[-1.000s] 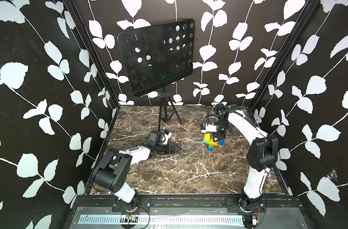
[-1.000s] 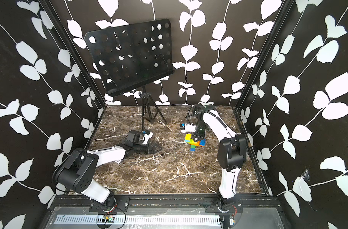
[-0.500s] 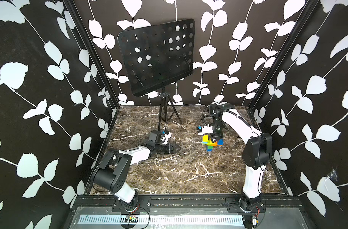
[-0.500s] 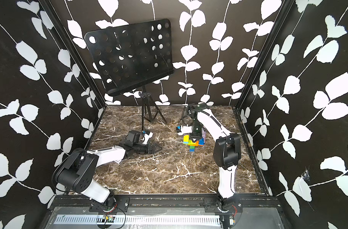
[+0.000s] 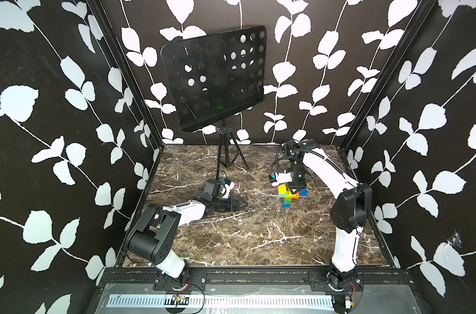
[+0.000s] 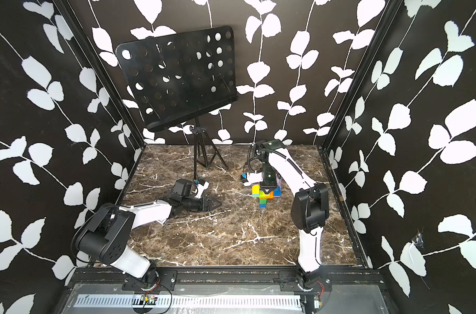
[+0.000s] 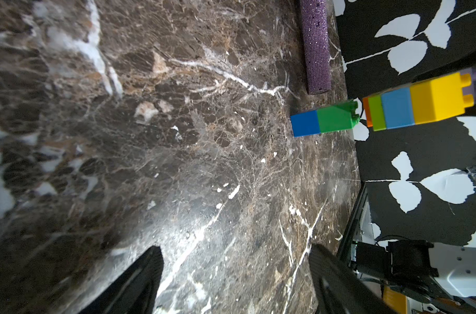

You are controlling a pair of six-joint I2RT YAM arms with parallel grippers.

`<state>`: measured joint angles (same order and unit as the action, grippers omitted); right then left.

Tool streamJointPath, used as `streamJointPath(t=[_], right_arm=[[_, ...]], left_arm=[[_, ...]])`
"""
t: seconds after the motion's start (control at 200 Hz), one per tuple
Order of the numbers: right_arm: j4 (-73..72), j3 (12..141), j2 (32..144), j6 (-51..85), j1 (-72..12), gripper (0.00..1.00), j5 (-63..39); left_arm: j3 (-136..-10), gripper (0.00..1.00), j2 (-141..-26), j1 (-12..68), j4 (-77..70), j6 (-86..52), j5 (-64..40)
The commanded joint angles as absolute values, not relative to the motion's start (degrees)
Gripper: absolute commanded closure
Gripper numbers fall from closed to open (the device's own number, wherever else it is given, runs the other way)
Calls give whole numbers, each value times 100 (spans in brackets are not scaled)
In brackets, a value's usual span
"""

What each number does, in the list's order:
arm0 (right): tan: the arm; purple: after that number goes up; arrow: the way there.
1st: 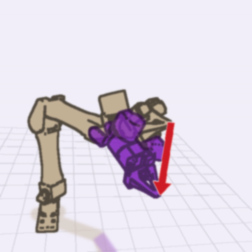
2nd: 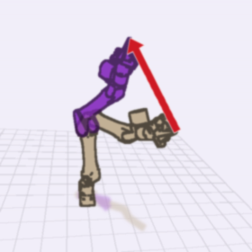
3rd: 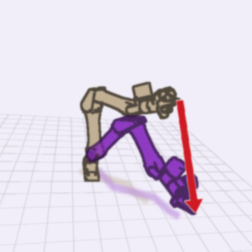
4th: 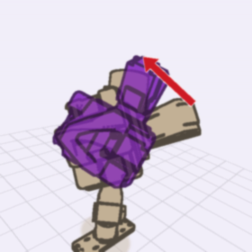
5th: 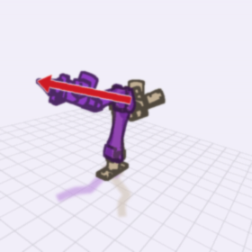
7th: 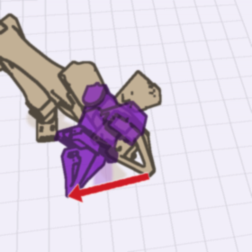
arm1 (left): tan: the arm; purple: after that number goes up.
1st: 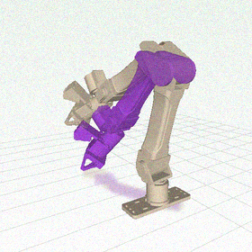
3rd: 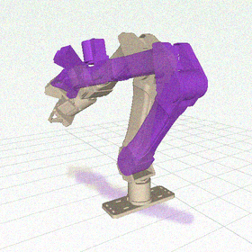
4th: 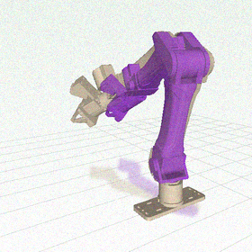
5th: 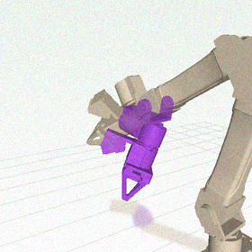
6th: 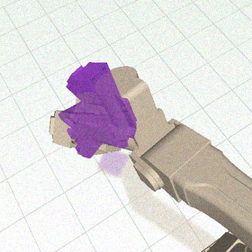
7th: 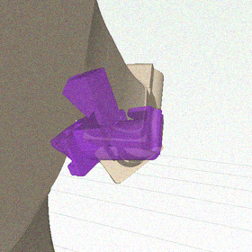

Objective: Assemble a fork with lego
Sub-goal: Assemble the lego brick with the lego brick.

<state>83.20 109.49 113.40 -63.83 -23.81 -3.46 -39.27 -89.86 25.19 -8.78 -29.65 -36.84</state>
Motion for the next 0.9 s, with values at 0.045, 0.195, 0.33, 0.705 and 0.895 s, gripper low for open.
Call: streamJointPath(t=[0.045, 0.195, 0.33, 0.705, 0.895], right_arm=[[8523, 11190, 11464, -6684, -2467, 90, -457], [8488, 11106, 11538, -6690, -2469, 90, -478], [8457, 10911, 11532, -6698, -2463, 90, -478], [8292, 10598, 11437, -6615, -2477, 91, -543], [8195, 10319, 11479, -6599, -2502, 90, -354]], left_arm=[[-3832, 14, -8736, 2487, -936, -2971, -3700], [-3808, 14, -8660, 2487, -872, -2946, -3656], [-3762, 14, -8614, 2487, -861, -2962, -3634], [-3800, 14, -8718, 2487, -964, -3015, -3679], [-3771, 14, -8719, 2490, -968, -3033, -3683]])
